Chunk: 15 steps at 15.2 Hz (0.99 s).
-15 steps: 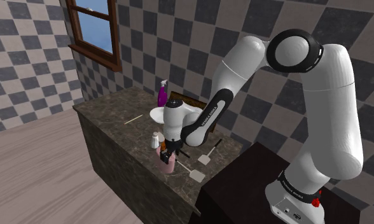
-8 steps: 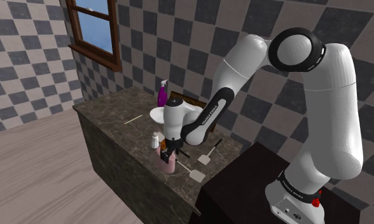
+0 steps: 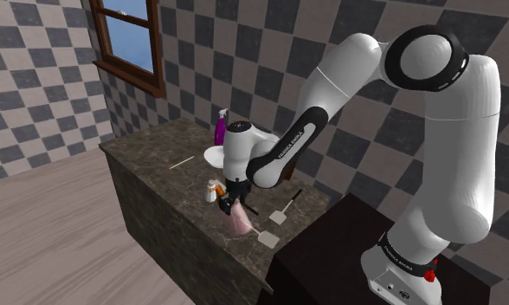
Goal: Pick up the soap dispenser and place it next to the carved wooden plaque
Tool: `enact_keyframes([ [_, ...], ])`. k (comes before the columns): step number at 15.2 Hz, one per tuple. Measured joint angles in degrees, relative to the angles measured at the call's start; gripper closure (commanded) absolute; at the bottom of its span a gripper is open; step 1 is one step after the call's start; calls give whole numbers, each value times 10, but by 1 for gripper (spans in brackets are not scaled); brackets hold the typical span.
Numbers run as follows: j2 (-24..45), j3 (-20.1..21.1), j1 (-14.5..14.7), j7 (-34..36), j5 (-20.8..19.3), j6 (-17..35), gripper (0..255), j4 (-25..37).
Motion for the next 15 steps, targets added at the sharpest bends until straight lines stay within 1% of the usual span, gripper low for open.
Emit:
enact_keyframes([
  [7,-52,25,-19,-26,34,-41,255,-8],
  [15,-104,46,-33,-53,72,-85,255,-12],
])
